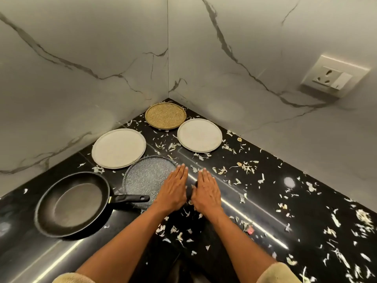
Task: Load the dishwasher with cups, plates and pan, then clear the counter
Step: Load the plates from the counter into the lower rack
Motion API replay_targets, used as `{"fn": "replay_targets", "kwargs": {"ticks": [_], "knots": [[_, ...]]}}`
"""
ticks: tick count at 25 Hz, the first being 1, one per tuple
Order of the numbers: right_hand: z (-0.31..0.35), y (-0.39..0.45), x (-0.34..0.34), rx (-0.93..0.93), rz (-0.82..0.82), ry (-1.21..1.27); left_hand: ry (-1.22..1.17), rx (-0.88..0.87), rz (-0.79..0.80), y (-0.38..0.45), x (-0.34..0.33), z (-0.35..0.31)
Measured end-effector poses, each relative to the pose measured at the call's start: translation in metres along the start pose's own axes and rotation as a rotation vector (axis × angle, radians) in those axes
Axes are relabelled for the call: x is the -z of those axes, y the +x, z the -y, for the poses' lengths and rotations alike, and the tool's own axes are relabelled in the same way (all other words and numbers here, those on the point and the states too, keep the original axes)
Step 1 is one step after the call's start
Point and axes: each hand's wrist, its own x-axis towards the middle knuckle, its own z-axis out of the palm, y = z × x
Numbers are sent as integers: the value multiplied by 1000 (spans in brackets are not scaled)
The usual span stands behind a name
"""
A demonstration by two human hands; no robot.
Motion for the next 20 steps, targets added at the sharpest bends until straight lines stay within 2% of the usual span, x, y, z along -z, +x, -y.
{"fn": "replay_targets", "kwargs": {"ticks": [10, 15, 20], "knots": [[-57, 131, 25, -104, 33, 59, 58, 38, 52, 140, -6, 14], [-70, 171, 31, -165, -6, 162, 61, 63, 101, 167, -20, 25], [-79, 190, 27, -259, -86, 289, 4, 103, 80, 169, -28, 23]]}}
